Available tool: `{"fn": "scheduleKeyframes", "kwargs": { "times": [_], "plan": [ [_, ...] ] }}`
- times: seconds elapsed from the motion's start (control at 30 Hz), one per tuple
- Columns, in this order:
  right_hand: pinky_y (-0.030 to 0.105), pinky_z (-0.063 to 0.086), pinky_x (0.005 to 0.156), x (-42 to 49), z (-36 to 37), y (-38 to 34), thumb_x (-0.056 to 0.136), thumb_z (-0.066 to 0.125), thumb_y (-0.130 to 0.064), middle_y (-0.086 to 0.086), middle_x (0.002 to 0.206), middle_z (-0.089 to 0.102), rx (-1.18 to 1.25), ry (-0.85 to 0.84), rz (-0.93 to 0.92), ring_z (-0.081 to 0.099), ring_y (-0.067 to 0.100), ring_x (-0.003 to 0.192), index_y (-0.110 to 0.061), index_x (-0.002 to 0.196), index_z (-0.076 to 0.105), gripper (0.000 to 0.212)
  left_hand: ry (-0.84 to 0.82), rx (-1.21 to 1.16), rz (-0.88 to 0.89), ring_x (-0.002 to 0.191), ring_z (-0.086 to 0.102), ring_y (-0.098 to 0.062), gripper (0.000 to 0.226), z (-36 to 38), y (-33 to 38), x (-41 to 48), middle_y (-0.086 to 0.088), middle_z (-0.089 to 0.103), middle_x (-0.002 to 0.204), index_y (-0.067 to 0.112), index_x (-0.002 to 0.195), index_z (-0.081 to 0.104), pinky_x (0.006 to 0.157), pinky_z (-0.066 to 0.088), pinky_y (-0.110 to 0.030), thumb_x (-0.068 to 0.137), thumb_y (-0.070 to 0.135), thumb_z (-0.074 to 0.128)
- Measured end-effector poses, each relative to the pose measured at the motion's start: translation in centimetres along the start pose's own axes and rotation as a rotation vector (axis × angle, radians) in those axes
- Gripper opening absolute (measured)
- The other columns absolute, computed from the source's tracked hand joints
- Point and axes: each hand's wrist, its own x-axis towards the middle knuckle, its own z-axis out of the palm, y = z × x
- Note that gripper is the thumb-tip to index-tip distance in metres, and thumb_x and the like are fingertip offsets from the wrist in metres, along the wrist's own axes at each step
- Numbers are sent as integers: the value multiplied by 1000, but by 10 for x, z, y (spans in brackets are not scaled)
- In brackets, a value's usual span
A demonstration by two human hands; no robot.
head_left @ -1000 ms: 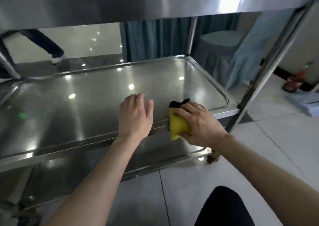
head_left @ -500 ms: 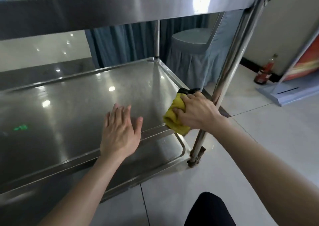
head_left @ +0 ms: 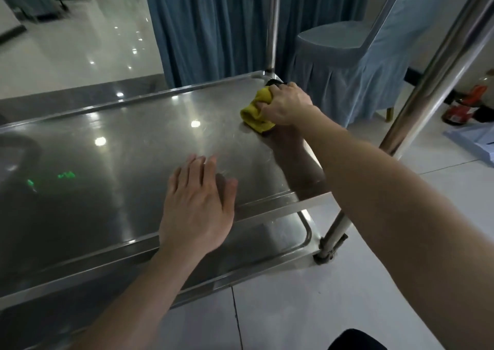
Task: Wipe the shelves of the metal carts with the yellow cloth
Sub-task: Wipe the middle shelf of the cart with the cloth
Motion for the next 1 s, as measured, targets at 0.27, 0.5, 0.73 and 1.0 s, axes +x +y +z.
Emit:
{"fn": "scheduleKeyframes", "kwargs": {
  "times": [0.27,0.5,0.73,1.0],
  "plan": [
    [47,44,110,-111,-9,25,94,40,-72,7,139,61,13,11,-31,47,31,132,-21,137,56,69,18,-27,-5,156,35,-35,76,6,0,3,-19,49,158,8,158,42,127,30,-56,108,61,20],
    [39,39,105,-238,-24,38,96,40,-72,1,131,61,43,40,-68,51,27,125,-28,132,58,60,11,-63,20,157,33,-36,80,-2,-2,-10,-20,47,160,6,160,40,128,27,-55,106,61,16],
    [44,45,107,-290,-13,8,91,48,-69,-5,137,58,153,74,-152,49,23,132,-33,144,55,64,245,-309,43,132,56,-39,50,-11,-9,-22,-19,64,133,2,139,59,116,43,-51,109,38,41],
    [44,46,107,-294,4,-128,89,55,-65,-2,133,58,96,10,-410,53,26,122,-31,148,53,68,387,-375,28,118,61,-28,29,-60,-111,-84,-9,68,122,7,128,65,106,51,-44,101,5,56]
  ]
}}
